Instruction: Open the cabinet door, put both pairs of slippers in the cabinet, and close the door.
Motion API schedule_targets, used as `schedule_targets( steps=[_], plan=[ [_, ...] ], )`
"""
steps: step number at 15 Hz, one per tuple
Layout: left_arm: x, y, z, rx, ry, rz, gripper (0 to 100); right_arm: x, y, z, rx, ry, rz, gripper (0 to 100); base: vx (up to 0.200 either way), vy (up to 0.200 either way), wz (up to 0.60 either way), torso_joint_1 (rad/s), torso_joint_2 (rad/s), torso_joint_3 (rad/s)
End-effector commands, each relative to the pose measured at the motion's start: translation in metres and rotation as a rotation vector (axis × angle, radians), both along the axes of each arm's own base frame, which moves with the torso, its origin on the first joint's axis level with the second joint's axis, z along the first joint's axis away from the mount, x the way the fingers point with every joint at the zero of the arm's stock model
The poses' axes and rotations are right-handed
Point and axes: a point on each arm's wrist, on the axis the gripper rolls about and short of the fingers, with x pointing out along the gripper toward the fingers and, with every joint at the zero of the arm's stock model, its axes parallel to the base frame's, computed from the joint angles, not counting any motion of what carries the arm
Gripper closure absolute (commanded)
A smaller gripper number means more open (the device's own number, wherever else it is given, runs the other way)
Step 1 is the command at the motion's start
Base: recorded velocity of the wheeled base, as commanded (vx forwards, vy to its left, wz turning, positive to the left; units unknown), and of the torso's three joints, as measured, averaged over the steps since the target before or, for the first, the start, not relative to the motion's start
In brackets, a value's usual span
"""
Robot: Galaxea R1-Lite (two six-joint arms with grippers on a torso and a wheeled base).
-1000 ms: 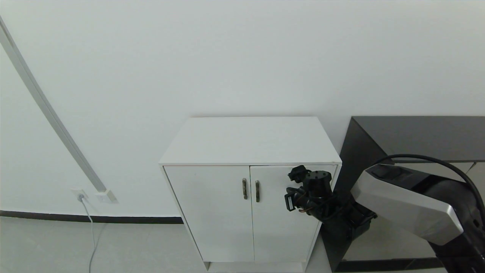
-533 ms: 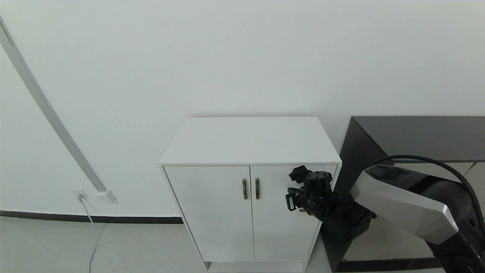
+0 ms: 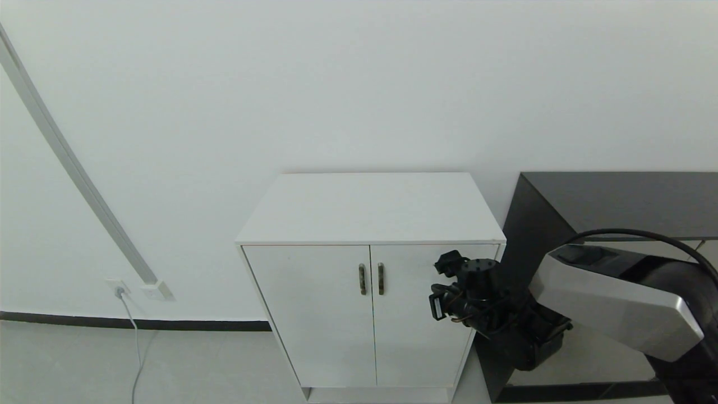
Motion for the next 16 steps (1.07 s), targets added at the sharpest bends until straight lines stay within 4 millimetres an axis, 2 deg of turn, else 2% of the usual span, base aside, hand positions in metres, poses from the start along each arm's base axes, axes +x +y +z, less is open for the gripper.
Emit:
schedule_targets(
  steps=[1, 4, 5, 9, 12, 15, 16],
  plan=[
    [0.000, 0.000, 0.000, 0.000, 0.002, 0.000, 100, -0.017, -0.009, 0.015, 0.011, -0.022, 0.001, 100, 0.000, 0.000, 0.00, 0.000, 0.00, 0.000],
    [0.000, 0.000, 0.000, 0.000, 0.000, 0.000, 100, -0.036, -0.023, 0.018, 0.013, -0.028, -0.006, 100, 0.000, 0.000, 0.00, 0.000, 0.00, 0.000],
    [0.000, 0.000, 0.000, 0.000, 0.000, 0.000, 100, -0.044, -0.039, 0.023, 0.010, -0.027, -0.043, 100, 0.000, 0.000, 0.00, 0.000, 0.00, 0.000],
    [0.000, 0.000, 0.000, 0.000, 0.002, 0.000, 100, -0.062, -0.079, 0.037, -0.016, -0.047, -0.202, 100, 0.000, 0.000, 0.00, 0.000, 0.00, 0.000],
    [0.000, 0.000, 0.000, 0.000, 0.000, 0.000, 100, -0.091, -0.103, 0.054, -0.027, -0.048, -0.258, 100, 0.000, 0.000, 0.00, 0.000, 0.00, 0.000],
    [0.000, 0.000, 0.000, 0.000, 0.002, 0.000, 100, -0.113, -0.119, 0.064, -0.036, -0.040, -0.288, 100, 0.000, 0.000, 0.00, 0.000, 0.00, 0.000],
    [0.000, 0.000, 0.000, 0.000, 0.000, 0.000, 100, -0.131, -0.128, 0.068, -0.043, -0.026, -0.294, 100, 0.000, 0.000, 0.00, 0.000, 0.00, 0.000]
  ],
)
